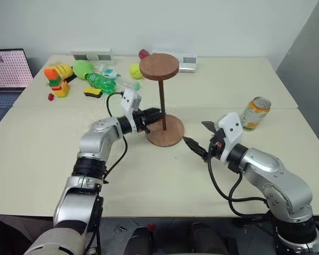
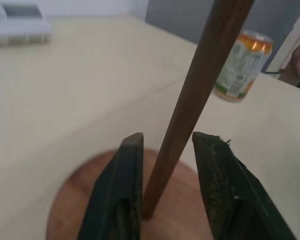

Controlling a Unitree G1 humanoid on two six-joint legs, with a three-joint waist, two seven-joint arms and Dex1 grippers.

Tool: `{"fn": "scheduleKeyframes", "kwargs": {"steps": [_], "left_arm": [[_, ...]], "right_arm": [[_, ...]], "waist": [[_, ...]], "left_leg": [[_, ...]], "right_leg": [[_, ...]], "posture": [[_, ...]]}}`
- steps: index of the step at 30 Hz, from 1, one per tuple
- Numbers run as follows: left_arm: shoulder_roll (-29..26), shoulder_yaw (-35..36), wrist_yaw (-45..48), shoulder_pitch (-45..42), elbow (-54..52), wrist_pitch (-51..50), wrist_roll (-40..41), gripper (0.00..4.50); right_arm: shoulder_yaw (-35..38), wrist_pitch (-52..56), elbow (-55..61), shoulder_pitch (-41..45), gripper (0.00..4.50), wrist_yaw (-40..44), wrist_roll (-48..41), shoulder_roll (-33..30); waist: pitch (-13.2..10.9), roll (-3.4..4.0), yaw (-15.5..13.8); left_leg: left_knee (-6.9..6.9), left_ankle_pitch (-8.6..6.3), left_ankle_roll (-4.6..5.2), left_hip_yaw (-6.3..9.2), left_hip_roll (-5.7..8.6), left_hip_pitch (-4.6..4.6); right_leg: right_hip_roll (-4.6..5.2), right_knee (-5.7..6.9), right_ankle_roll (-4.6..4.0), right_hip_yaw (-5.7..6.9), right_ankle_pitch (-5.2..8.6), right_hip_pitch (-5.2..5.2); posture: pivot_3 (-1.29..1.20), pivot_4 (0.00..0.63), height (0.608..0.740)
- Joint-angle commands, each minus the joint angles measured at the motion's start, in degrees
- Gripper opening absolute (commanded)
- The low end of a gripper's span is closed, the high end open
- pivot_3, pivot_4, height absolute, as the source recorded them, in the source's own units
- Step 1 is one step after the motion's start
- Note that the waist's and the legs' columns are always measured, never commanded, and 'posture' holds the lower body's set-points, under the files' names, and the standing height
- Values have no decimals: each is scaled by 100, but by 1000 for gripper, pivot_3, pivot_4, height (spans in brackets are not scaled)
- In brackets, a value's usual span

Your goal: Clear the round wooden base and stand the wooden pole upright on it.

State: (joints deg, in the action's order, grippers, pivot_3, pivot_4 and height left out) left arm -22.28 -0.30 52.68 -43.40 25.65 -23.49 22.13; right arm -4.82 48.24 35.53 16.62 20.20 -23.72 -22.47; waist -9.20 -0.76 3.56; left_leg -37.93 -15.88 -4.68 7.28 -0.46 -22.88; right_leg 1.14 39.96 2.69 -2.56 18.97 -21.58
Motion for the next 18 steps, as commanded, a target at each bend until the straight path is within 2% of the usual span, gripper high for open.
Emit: {"fn": "scheduleKeyframes", "kwargs": {"steps": [1, 2, 4, 8, 10, 13, 18], "left_arm": [[-189, 30, 195, -105, -491, -135, 42, 2704], [-235, 12, 236, -62, -569, -178, 35, 2798], [-548, -126, 523, 151, -881, -276, -43, 3261], [-1430, -286, 1077, 480, -1398, -477, -195, 4152], [-1941, -197, 1335, 623, -1568, -595, -175, 4475], [-2555, -6, 1523, 873, -1707, -658, -206, 4475], [-3130, 311, 1531, 1397, -2004, -648, -175, 4475]], "right_arm": [[-11, -116, 81, 77, 4500, 43, 3, 7], [-8, -119, 77, 71, 4500, 54, -2, 4], [-8, -113, 24, 72, 4500, 118, -40, -16], [42, -92, -164, 132, 4500, 492, -176, -223], [155, -158, -403, 243, 4500, 870, -228, -534], [311, -289, -799, 390, 4500, 1422, -280, -1009], [354, -557, -1448, 669, 4500, 2008, -317, -1394]], "waist": [[0, 0, -12], [0, 0, -15], [0, 0, -14], [-3, 5, 75], [-4, 7, 84], [-14, 11, 93], [-16, 12, 80]], "left_leg": [[2, 0, 0, 0, 0, -1], [2, 0, 0, 0, 0, -1], [3, 0, 0, -1, 0, 0], [10, -1, 1, -4, -5, 10], [10, -4, 8, 0, -6, 11], [5, -12, 20, 0, -5, 8], [10, -13, 23, 2, -5, 11]], "right_leg": [[1, -5, 0, 0, 0, 1], [1, -6, 0, 0, 0, 2], [3, -6, 0, -1, 0, 3], [-5, -1, -4, -7, 2, 3], [-7, 1, -7, -3, 4, 3], [-6, -1, -7, -2, 4, 7], [-3, -6, -6, 3, 4, 11]], "posture": [[0, 150, 740], [0, 150, 740], [0, 150, 740], [0, 150, 740], [0, 150, 740], [0, 150, 740], [0, 150, 740]]}}
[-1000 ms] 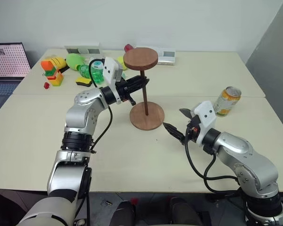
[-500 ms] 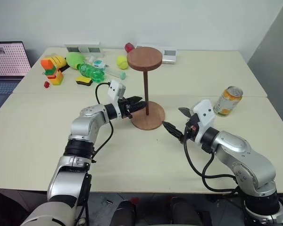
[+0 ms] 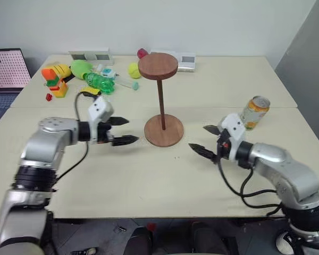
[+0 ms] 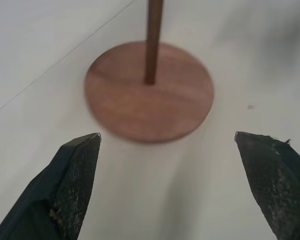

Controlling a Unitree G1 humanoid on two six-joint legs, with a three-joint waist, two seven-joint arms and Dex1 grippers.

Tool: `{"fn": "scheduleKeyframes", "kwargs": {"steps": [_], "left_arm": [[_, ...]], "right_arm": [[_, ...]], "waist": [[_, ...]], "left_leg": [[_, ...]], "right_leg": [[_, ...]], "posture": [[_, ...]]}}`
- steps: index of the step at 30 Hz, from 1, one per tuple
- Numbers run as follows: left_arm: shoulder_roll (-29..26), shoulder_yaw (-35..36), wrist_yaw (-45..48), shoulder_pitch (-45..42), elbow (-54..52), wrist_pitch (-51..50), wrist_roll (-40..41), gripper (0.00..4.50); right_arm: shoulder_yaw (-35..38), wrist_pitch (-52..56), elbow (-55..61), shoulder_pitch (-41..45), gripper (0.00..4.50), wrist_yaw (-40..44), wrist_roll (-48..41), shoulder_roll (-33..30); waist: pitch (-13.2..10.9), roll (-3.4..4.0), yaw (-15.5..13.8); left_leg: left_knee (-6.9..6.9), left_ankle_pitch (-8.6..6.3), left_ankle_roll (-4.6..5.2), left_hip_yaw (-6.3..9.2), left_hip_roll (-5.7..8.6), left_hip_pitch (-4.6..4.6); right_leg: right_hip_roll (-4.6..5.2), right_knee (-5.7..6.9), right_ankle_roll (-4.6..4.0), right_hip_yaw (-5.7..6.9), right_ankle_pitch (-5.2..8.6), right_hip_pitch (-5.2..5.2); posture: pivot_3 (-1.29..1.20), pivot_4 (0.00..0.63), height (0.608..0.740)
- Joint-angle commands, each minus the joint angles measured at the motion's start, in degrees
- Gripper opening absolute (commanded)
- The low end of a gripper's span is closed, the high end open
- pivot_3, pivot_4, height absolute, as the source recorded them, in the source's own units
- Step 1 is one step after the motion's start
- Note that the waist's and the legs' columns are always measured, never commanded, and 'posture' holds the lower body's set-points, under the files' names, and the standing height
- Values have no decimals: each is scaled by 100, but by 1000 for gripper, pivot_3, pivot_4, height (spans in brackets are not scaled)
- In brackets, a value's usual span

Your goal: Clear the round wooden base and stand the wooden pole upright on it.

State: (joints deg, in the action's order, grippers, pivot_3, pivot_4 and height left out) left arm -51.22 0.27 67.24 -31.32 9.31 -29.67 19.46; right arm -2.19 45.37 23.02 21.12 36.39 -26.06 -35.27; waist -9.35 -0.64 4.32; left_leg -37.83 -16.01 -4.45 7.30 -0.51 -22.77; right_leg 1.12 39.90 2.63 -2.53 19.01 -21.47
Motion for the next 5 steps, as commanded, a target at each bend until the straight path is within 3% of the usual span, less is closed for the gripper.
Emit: {"fn": "scheduleKeyframes", "kwargs": {"steps": [1, 5], "left_arm": [[-230, 334, -5, 232, -411, -96, 134, 4475], [-127, 500, -367, 375, -495, -70, 84, 4475]], "right_arm": [[76, -324, -292, 256, 4500, 465, -63, -130], [-55, -568, -596, 414, 4500, 532, 117, -32]], "waist": [[-3, 3, 10], [-5, 2, -11]], "left_leg": [[0, 0, 0, -2, -2, -1], [-2, 0, 0, -2, -1, -2]], "right_leg": [[-1, 0, 0, -2, 0, -1], [1, 2, 0, -1, 0, -1]], "posture": [[0, 150, 740], [0, 150, 740]]}}
